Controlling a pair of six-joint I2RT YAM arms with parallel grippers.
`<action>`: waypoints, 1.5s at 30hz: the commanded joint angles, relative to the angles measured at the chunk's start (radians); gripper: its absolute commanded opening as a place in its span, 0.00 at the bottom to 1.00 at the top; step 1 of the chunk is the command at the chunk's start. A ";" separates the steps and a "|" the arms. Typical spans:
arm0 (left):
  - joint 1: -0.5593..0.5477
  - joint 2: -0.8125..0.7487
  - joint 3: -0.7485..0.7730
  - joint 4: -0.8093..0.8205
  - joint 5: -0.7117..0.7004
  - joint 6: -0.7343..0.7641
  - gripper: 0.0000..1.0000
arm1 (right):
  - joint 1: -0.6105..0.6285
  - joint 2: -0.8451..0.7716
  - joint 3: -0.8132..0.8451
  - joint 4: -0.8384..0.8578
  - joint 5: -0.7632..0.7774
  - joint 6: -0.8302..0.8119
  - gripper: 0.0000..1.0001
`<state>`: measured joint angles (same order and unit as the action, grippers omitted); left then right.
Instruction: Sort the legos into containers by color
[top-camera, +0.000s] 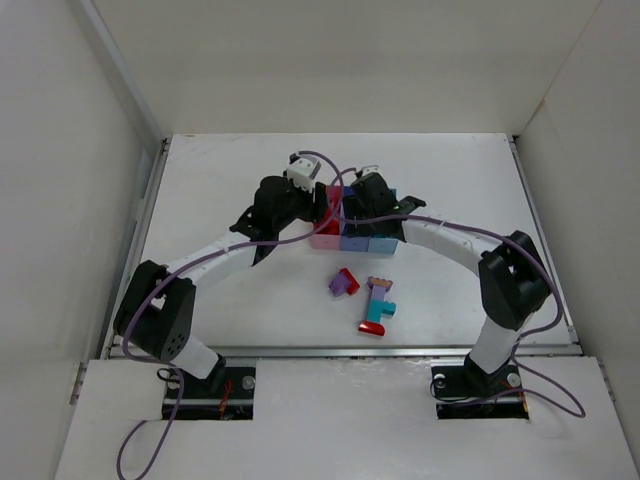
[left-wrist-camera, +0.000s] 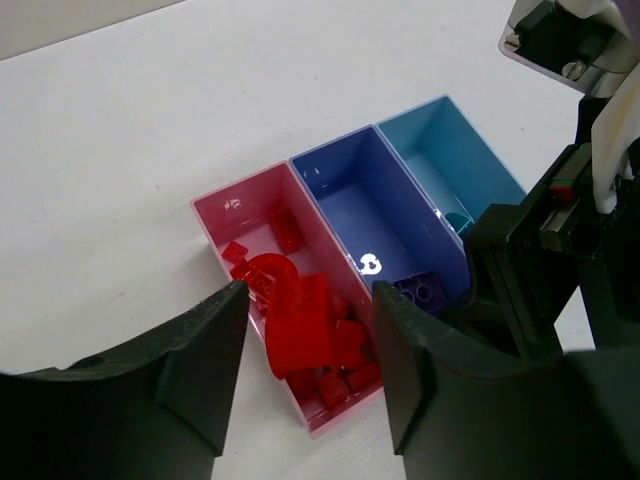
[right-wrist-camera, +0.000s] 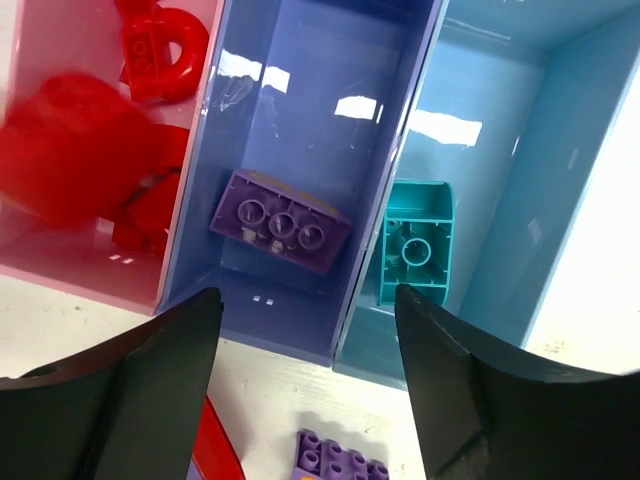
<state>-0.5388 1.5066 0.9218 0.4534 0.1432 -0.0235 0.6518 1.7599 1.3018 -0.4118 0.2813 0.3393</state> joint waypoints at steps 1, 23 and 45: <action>-0.016 -0.013 -0.015 0.054 0.021 0.017 0.51 | -0.004 -0.079 0.033 0.027 -0.001 -0.006 0.76; 0.066 -0.166 -0.020 -0.255 -0.074 0.114 0.61 | 0.253 -0.266 -0.226 0.001 -0.312 -0.270 0.80; 0.066 -0.374 -0.230 -0.259 0.004 0.071 0.60 | 0.275 -0.051 -0.136 -0.016 -0.234 -0.163 0.35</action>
<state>-0.4709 1.1687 0.7086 0.1677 0.1081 0.0582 0.9291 1.6970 1.1198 -0.4271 0.0147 0.1493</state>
